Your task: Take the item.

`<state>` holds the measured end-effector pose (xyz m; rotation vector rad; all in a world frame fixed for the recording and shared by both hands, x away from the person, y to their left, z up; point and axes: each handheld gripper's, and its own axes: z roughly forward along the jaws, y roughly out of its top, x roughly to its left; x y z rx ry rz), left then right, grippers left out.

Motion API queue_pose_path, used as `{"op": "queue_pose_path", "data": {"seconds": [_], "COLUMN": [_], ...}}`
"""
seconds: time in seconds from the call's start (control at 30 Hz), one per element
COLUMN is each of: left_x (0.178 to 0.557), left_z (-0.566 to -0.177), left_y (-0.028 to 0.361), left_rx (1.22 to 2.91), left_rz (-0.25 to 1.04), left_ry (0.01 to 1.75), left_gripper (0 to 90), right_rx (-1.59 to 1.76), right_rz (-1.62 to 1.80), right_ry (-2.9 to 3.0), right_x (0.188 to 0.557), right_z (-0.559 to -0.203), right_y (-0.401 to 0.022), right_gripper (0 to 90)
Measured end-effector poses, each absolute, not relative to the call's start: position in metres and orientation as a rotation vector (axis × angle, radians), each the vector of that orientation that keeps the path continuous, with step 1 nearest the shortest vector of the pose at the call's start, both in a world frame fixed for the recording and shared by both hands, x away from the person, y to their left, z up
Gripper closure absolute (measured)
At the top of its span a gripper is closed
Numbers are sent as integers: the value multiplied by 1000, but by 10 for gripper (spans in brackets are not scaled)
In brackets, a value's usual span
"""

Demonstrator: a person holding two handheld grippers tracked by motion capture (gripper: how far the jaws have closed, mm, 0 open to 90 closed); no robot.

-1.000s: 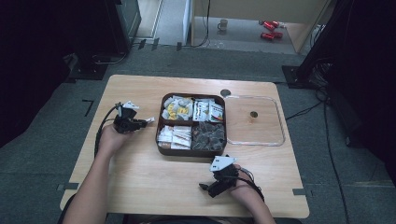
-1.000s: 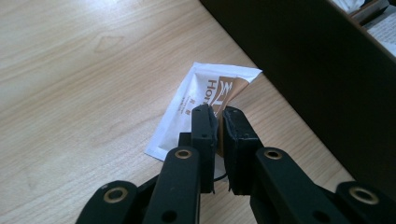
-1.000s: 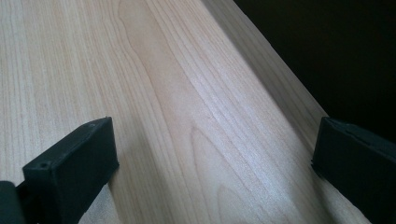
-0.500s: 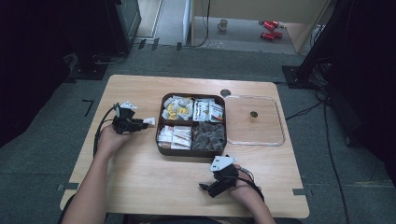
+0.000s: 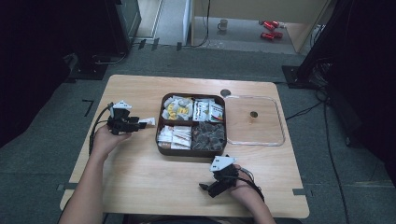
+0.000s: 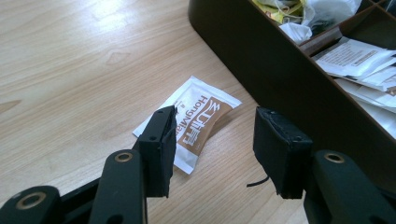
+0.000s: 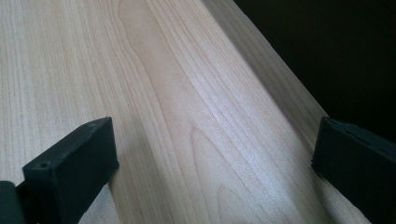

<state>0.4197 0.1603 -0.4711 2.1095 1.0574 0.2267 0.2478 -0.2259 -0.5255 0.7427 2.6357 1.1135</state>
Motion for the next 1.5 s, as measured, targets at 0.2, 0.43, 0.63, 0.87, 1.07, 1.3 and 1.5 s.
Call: {"op": "queue_pose_path", "data": {"seconds": [0.2, 0.43, 0.63, 0.87, 1.07, 1.3, 1.5], "left_x": [416, 412, 410, 410, 412, 414, 416], "left_z": [-468, -465, -467, -472, -481, -488, -497], "left_y": [165, 175, 189, 205, 214, 223, 234], "left_rx": [2093, 2068, 2051, 2026, 2025, 2025, 2026], "left_rz": [247, 266, 279, 300, 317, 351, 363], "left_ry": [1052, 1069, 1103, 1151, 1200, 1240, 1293], "left_gripper": [469, 450, 444, 440, 438, 435, 432], "right_rx": [744, 743, 743, 745, 743, 744, 744], "right_rz": [1113, 1113, 1114, 1113, 1113, 1113, 1112], "right_ry": [2636, 2636, 2636, 2635, 2636, 2635, 2636], "right_x": [248, 248, 248, 248, 248, 248, 248], "right_z": [-525, -525, -525, -525, -525, -525, -525], "right_y": [-226, -226, -226, -226, -226, -226, -226], "right_gripper": [0, 0, 0, 0, 0, 0, 0]}}
